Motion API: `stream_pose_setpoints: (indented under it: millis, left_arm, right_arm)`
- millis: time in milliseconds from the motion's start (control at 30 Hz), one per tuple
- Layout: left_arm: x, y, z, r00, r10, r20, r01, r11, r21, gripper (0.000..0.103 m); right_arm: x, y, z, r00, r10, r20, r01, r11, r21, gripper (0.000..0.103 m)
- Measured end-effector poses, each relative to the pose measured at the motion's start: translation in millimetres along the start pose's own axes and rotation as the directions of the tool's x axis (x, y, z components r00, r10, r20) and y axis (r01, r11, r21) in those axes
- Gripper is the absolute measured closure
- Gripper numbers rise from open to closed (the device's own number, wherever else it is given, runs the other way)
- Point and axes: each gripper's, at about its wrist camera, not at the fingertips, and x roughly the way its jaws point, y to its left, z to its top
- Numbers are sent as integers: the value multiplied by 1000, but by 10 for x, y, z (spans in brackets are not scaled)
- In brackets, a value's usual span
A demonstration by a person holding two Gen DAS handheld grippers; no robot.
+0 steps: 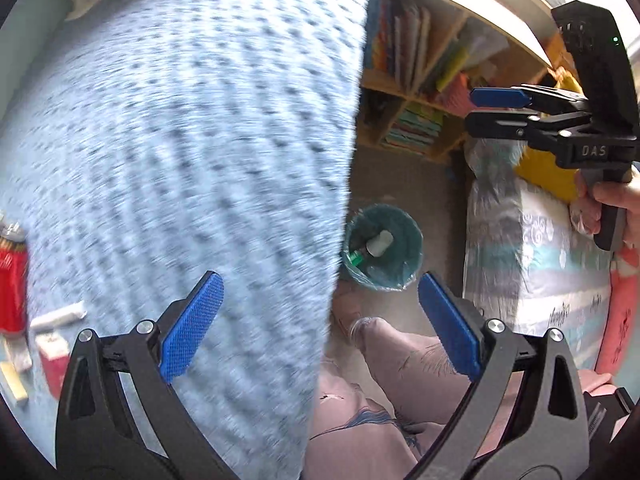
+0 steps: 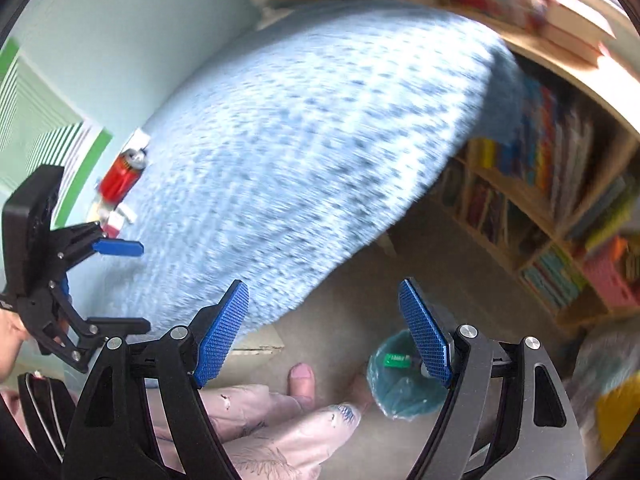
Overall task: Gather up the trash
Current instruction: 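Swing both tools back over the blanket toward the red can, then grasp the red can with the right tool while the left tool grasps the Shiseido box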
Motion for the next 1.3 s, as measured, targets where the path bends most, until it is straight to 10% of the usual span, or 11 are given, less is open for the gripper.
stream_pose_setpoints:
  millis: [267, 800, 1300]
  left_arm:
    - [-691, 701, -409, 984, 133, 120, -111, 979, -171, 7]
    - [-1336, 2173, -1490, 897, 442, 22, -394, 821, -413, 7]
    - [-1075, 2993, -1473, 921, 388, -6, -355, 835, -421, 7]
  right_arm:
    - [272, 1031, 690, 995, 99, -33, -104, 952, -287, 25]
    - [1085, 3037, 1334, 971, 149, -185, -237, 638, -733, 25]
    - [1876, 3706, 1669, 972, 32, -232, -224, 424, -877, 15]
